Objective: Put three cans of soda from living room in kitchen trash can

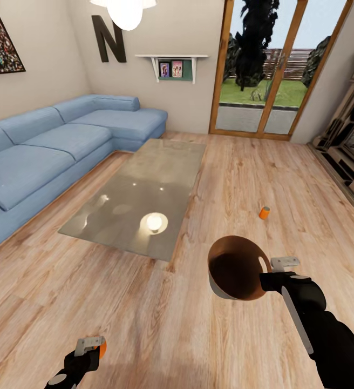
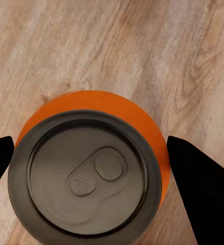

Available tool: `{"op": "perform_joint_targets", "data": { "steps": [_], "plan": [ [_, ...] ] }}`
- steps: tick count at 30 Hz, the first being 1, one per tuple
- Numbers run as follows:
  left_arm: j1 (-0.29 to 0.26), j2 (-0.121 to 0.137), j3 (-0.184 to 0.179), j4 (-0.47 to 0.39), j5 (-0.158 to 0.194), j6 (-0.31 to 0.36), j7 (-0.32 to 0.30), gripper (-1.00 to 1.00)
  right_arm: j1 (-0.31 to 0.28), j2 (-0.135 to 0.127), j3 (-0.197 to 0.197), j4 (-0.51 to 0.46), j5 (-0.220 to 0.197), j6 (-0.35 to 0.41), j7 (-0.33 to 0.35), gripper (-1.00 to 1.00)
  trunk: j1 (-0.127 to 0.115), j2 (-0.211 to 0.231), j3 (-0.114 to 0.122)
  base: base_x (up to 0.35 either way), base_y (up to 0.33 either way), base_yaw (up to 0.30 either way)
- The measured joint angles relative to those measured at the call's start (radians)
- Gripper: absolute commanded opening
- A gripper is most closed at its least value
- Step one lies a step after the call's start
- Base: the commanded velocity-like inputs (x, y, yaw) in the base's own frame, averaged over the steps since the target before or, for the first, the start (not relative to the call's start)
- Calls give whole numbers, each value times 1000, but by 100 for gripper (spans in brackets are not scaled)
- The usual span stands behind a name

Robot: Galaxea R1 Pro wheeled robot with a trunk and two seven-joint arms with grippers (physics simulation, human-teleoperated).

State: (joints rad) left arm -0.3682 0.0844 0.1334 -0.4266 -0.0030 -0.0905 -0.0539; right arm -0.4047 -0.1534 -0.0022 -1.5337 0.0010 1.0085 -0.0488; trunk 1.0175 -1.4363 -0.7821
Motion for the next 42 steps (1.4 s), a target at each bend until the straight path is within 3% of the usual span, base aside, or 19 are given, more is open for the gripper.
{"op": "perform_joint_targets", "data": {
  "steps": [42],
  "plan": [
    [0, 0, 0, -2, 2, -2, -2, -100, 0, 0, 0, 1, -1, 0, 0, -100, -150, 273, 191, 0, 0, 0]
  ]
}}
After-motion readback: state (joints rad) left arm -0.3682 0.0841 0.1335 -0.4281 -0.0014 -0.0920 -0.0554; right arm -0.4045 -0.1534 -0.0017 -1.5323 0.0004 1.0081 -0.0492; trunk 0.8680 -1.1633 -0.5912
